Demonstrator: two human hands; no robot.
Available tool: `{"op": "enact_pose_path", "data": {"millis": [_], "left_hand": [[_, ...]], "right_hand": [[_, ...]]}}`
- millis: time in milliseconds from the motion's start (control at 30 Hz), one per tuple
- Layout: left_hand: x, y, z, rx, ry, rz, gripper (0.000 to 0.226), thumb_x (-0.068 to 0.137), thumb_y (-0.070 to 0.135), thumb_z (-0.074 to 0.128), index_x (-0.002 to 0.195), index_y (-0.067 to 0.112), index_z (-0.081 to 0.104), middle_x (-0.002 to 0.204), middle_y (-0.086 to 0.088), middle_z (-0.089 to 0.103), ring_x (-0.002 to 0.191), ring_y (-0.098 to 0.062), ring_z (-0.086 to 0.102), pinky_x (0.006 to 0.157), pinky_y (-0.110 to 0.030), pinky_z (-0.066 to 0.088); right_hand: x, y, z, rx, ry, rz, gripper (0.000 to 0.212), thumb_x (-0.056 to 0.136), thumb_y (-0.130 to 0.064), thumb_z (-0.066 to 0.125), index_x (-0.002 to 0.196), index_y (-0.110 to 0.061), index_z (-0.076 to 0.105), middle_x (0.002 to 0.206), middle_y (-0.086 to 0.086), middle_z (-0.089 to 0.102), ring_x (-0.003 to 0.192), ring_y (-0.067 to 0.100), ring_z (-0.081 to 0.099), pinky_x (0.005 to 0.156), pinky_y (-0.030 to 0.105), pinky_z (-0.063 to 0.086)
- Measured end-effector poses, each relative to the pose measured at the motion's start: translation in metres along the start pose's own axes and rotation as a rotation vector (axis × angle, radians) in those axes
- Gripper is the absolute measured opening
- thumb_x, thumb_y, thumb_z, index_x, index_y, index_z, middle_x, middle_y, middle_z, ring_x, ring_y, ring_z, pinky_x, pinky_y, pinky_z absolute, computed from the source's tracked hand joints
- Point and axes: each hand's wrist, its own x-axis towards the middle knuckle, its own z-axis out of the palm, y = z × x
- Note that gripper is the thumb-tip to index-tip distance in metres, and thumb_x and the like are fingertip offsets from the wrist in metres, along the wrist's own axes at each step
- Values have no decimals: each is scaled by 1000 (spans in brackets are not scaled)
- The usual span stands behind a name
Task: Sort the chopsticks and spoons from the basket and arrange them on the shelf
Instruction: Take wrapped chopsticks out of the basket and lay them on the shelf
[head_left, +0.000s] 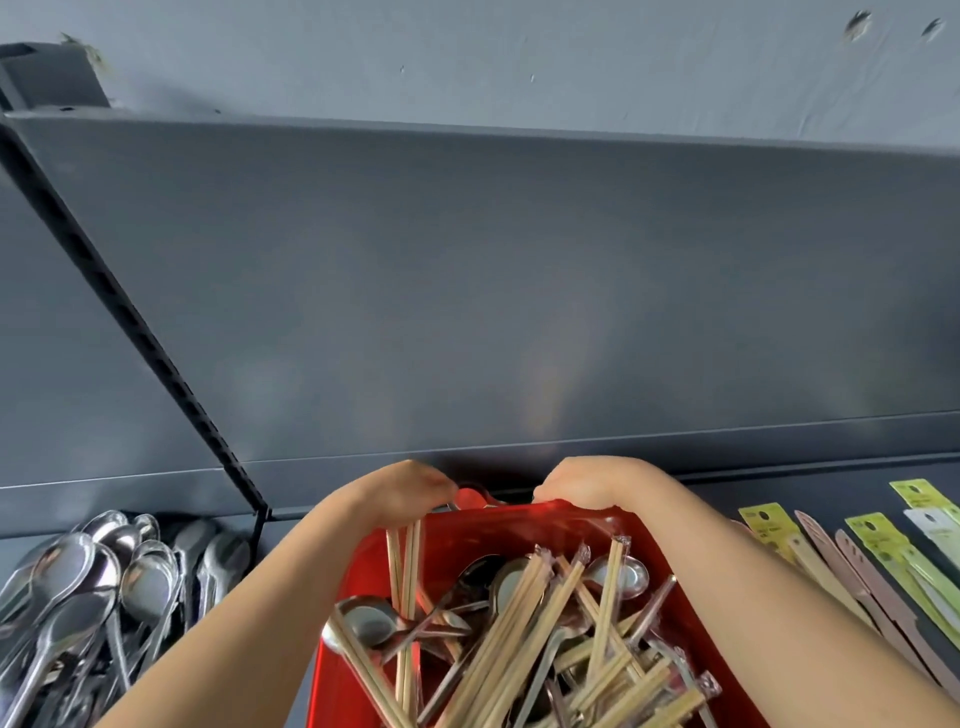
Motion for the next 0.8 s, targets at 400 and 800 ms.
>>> {"op": "enact_pose_path", "data": {"millis": [400,800], "left_hand": [[3,-6,2,-176,-9,-13,35,102,34,42,126,20,63,126,2,64,117,-13,56,106,-30,38],[-40,9,-10,-498,370,228,23,95,24,59,114,20,70,109,12,72,103,5,63,94,-14,47]], "right_hand": [[16,-12,-1,-80,-37,-224,30,99,-20,40,116,-18,65,123,1,63,111,22,58,100,45,44],[-33,-10,3,573,605,-249,26,83,-14,70,77,-39,74,80,-19,73,76,-4,67,70,16,52]]}}
